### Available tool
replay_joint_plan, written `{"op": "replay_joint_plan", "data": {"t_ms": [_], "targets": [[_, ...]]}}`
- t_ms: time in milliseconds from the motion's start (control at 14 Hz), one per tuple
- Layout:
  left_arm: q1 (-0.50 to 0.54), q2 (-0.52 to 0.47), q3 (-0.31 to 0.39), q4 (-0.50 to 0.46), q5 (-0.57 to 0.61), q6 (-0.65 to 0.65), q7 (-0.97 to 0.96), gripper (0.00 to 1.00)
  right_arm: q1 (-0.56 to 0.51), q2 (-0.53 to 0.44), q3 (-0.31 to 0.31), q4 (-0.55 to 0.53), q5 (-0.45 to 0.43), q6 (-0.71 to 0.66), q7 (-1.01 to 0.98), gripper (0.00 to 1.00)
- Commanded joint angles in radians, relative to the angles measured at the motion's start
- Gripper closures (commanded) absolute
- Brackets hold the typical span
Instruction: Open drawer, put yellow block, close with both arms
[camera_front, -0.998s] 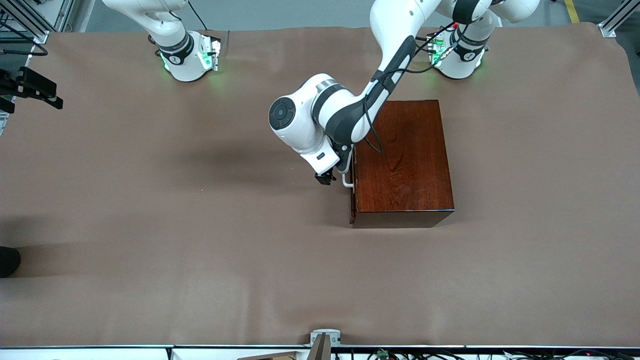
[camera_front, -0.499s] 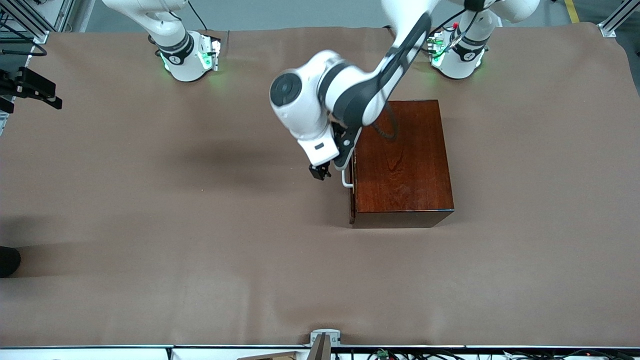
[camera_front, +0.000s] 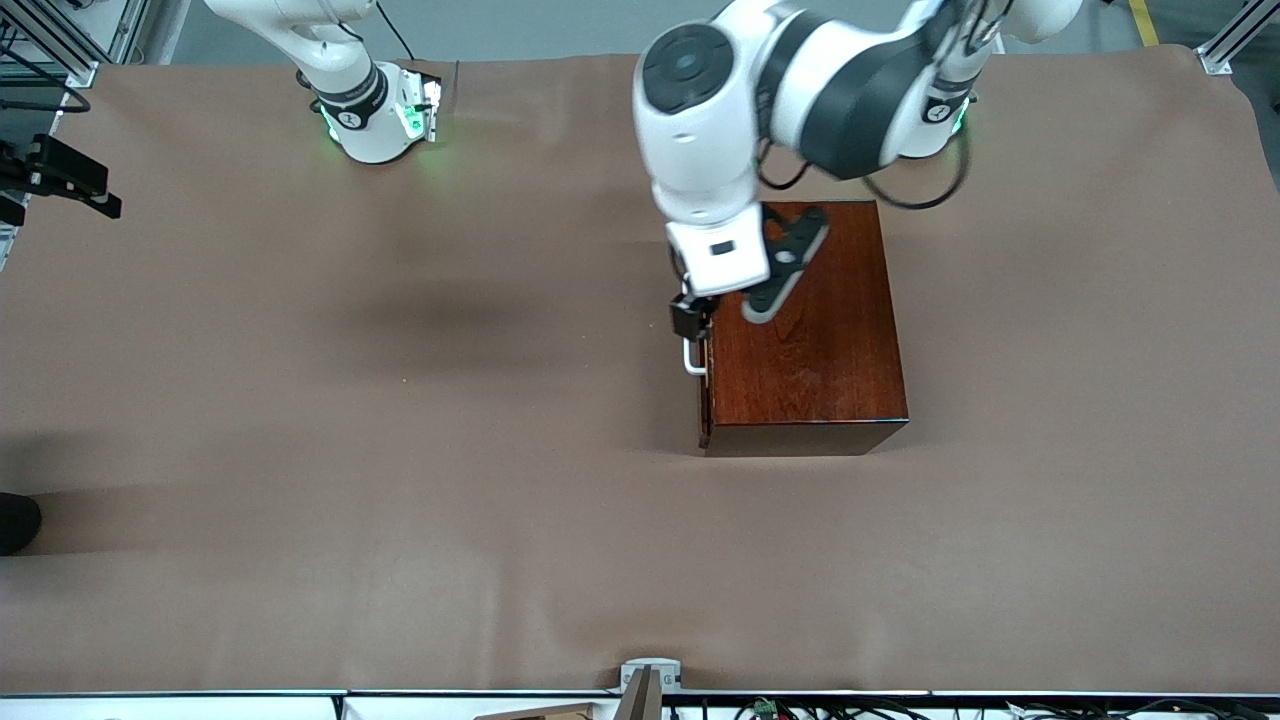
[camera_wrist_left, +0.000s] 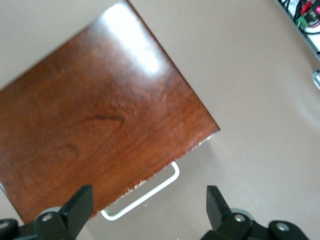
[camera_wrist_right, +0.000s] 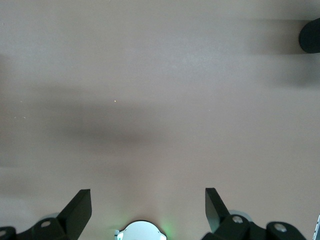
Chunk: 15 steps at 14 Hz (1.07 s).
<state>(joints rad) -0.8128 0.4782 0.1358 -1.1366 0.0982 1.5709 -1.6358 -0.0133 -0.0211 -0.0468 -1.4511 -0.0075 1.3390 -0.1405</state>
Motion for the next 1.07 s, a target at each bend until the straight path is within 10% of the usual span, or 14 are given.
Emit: {"op": "replay_joint_plan", "data": {"t_ms": [0, 998], "targets": [[0.044, -0.091, -0.01, -0.057, 0.008, -0.031, 0.115, 0.0, -0.019, 0.004, 0.013, 0.014, -0.015, -0.009, -0.008, 0.0], [0.335, -0.32, -0.013, -0.121, -0.008, -0.155, 0.81, 0.0, -0.023, 0.004, 0.013, 0.012, -0.015, -0.009, -0.008, 0.0]]}}
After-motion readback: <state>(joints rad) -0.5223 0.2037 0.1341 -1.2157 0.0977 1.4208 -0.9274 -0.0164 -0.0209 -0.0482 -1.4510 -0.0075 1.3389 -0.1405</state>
